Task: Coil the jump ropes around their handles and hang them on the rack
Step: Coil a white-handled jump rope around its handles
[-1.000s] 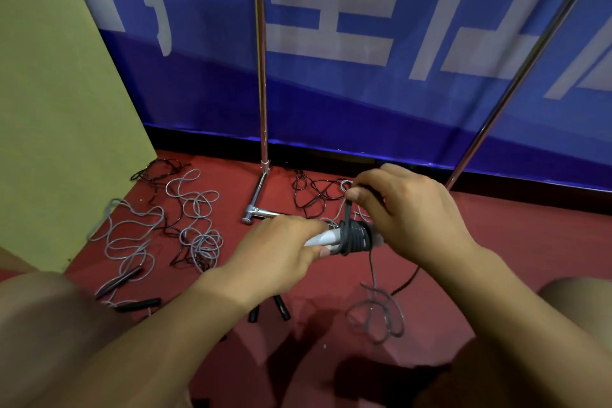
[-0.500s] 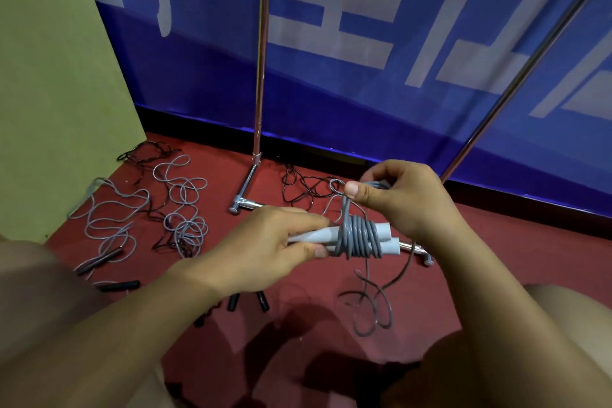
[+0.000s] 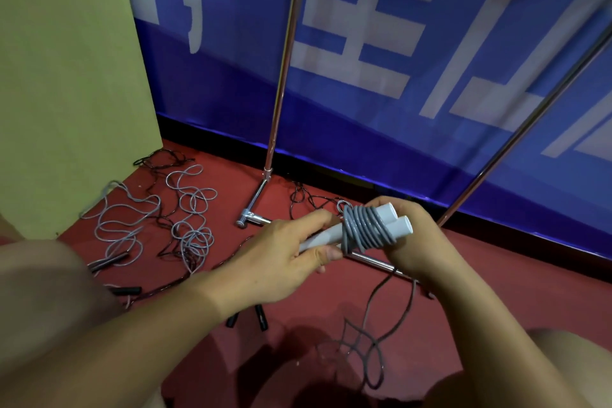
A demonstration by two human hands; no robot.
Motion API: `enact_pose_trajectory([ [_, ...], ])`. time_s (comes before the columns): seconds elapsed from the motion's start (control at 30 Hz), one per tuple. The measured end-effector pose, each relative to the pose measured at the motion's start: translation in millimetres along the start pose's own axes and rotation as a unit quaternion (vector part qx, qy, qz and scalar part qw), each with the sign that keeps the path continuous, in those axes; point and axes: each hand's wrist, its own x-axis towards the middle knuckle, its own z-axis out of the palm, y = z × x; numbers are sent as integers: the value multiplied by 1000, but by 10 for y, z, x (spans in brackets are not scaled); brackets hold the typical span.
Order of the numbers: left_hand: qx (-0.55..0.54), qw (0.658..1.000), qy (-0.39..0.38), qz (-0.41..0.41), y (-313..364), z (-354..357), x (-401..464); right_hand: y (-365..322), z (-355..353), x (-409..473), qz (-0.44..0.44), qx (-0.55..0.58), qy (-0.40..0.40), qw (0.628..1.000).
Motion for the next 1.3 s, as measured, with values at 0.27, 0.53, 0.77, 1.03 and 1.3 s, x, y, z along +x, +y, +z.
enact_pose_trajectory([
  [0.27,17,994,107,6,-21,-24,60,-81,162,-25,-16,-27,-44,999],
  [0.53,-6,974,220,-52,-120,-101,156,-131,322,-44,39,140,-93,985],
  [0.77,0,961,257,-104,-171,-298,216,-102,330,-55,66,151,-93,982],
  [1.03,21,954,263,-143,-215,-544,250,-137,265,-92,50,144,-57,987],
  [1.3,144,952,202,-176,-185,-458,242,-171,213,-129,-18,95,-73,993],
])
